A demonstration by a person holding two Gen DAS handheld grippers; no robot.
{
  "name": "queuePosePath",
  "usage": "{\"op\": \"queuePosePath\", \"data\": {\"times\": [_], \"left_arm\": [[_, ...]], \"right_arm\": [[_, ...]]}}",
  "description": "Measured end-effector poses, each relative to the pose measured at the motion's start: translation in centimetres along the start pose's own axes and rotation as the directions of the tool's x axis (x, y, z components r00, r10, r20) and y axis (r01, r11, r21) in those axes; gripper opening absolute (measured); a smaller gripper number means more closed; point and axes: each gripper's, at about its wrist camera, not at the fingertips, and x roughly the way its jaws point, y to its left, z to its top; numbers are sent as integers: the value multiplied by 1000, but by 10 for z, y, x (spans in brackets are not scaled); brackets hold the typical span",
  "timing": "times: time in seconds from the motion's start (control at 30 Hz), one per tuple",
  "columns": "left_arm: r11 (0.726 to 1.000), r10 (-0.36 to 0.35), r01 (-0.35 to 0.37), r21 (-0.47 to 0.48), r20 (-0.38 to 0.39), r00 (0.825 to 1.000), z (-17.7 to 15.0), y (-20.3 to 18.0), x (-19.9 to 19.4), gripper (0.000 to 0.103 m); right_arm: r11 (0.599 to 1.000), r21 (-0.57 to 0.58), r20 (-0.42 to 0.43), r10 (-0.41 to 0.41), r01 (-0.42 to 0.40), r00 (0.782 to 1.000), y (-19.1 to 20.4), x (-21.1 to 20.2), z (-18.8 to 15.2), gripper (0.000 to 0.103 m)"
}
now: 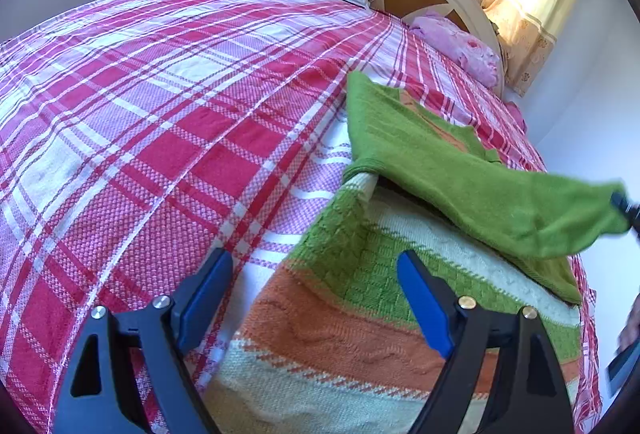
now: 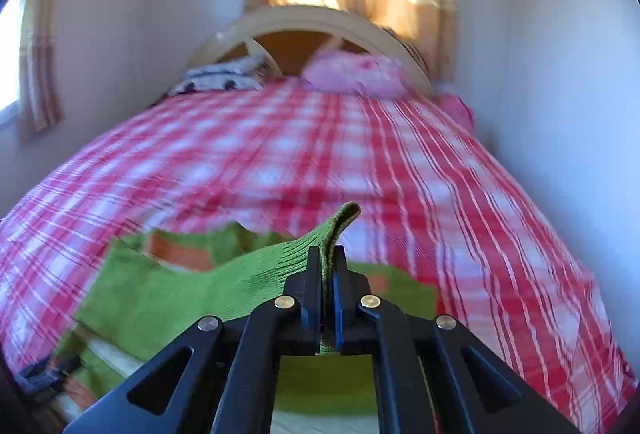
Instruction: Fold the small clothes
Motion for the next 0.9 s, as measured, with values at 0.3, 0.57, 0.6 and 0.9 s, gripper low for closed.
{"op": "queuePosePath", "data": {"times": [0.3, 0.57, 0.6, 0.9], "left_arm": [[1000, 11, -11, 8, -6, 1000, 1, -2, 4, 88], [994, 87, -87, 61, 14, 996, 6, -16, -1, 88], [994, 86, -88, 71, 35, 996, 10, -21, -5, 88], [953, 202, -225, 204, 127, 971, 66, -59, 22, 101]], "right_arm": [[998, 66, -291, 4, 15, 957, -26, 66, -72, 10], [974, 133, -120, -170, 185, 978, -56, 6, -62, 16], [984, 119, -115, -121, 134, 986, -49, 4, -59, 16], [986, 88, -233, 157, -140, 960, 11, 41, -71, 16]]}}
